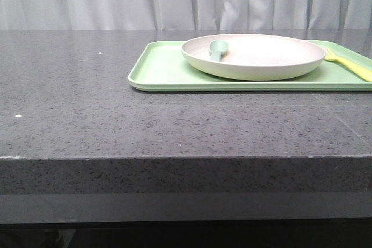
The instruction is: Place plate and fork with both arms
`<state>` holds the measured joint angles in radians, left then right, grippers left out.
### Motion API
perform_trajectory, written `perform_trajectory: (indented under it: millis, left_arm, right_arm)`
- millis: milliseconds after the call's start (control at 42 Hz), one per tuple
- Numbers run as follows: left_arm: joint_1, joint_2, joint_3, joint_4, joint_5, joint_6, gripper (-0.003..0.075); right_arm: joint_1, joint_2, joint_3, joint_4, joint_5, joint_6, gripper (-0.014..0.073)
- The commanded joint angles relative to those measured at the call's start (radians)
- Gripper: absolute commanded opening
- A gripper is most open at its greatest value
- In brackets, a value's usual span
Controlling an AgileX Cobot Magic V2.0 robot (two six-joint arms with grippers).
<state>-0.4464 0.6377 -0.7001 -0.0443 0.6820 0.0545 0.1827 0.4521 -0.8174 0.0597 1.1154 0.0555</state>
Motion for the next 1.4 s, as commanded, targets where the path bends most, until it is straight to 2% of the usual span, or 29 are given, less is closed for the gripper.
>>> perform_trajectory:
  millis: [0,95,238,357,524,690,810,1286,1381]
  left_arm:
    - [-0.001,-0.014,-0.020,-0.006,-0.078,-0.011,-0.0018]
    - [0.021,-0.068,0.022,-0.006,-0.109,-0.006,-0.0018]
    - [0.122,-0.216,0.165,0.142,-0.209,0.007,-0.0018]
    - [0.223,-0.405,0.345,0.154,-0.366,0.007,-0.0018]
    - [0.341,-0.596,0.561,0.053,-0.556,0.007,-0.0018]
    - [0.360,-0.660,0.684,-0.038,-0.661,0.007,-0.0018]
    - [0.364,-0.665,0.708,-0.087,-0.659,0.007,-0.0018]
    - [0.362,-0.665,0.708,-0.080,-0.707,0.007,-0.0018]
    - [0.362,-0.665,0.708,-0.034,-0.709,-0.054,-0.0018]
  right_arm:
    - [-0.001,0.006,-0.021,0.003,-0.072,-0.001,-0.0062]
    - [-0.001,0.006,-0.021,0.003,-0.072,-0.001,-0.0062]
    - [-0.001,0.006,-0.021,0.003,-0.072,-0.001,-0.0062]
    - [-0.001,0.006,-0.021,0.003,-0.072,-0.001,-0.0062]
    - [-0.001,0.006,-0.021,0.003,-0.072,-0.001,-0.0062]
    - [-0.001,0.006,-0.021,0.003,-0.071,-0.001,-0.0062]
    - [-0.001,0.005,-0.021,0.003,-0.070,-0.001,-0.0062]
    - [-0.001,0.005,-0.021,0.003,-0.069,-0.001,-0.0062]
    - [-0.001,0.005,-0.021,0.003,-0.069,-0.001,-0.0062]
